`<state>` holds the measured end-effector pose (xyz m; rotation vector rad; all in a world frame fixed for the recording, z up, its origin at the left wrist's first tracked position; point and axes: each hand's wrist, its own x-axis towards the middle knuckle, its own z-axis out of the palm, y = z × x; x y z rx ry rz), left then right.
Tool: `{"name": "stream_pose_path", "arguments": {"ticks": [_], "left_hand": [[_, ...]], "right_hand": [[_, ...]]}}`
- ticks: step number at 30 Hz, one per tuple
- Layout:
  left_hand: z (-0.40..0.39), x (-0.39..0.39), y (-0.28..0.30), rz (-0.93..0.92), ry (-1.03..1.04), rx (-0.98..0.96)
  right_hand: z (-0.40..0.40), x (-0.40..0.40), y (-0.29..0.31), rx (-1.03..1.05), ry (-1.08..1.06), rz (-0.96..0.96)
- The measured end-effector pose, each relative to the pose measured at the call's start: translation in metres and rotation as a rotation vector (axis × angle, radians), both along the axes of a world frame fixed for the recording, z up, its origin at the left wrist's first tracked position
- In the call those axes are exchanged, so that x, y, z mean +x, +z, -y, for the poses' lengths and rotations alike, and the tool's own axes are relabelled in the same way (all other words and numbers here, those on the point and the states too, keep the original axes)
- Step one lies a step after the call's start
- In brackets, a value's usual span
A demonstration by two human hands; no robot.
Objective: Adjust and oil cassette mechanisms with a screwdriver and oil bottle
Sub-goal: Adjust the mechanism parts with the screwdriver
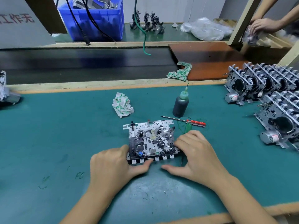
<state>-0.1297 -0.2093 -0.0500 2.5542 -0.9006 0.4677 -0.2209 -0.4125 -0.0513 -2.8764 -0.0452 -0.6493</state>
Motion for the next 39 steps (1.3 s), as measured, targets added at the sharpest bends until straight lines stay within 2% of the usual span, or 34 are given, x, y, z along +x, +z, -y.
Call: {"name": "stream_pose_path", "arguments": {"ticks": [8,14,17,22,31,33,37,39], "left_hand": [[-0.010,0.010,0.000,-0.113,-0.149,-0.011],[-0.011,0.007,0.001,-0.085,-0.292,-0.018],[-0.011,0.007,0.001,-0.080,-0.240,-0.012],[-0.006,0.000,-0.002,-0.067,-0.100,-0.018],[0.000,-0.002,-0.001,-0.051,-0.011,-0.006],[-0.002,0.002,0.000,-0.054,-0.053,0.015],[-0.013,0.012,0.002,-0.045,-0.274,0.057],[-0.014,0.014,0.001,-0.047,-0.293,0.042]], "right_hand": [[-0.007,0.000,-0.004,-0.052,-0.071,0.085],[-0.010,-0.001,-0.007,-0.059,-0.169,0.108],[-0.013,0.001,-0.009,-0.042,-0.193,0.143],[-0.001,0.002,-0.005,-0.075,-0.030,0.110],[0.003,0.003,-0.001,-0.065,0.047,0.065],[0.001,0.003,-0.002,-0.054,0.028,0.068],[-0.001,0.004,-0.002,-0.085,-0.044,0.077],[0.000,0.004,-0.003,-0.079,-0.042,0.072]]}}
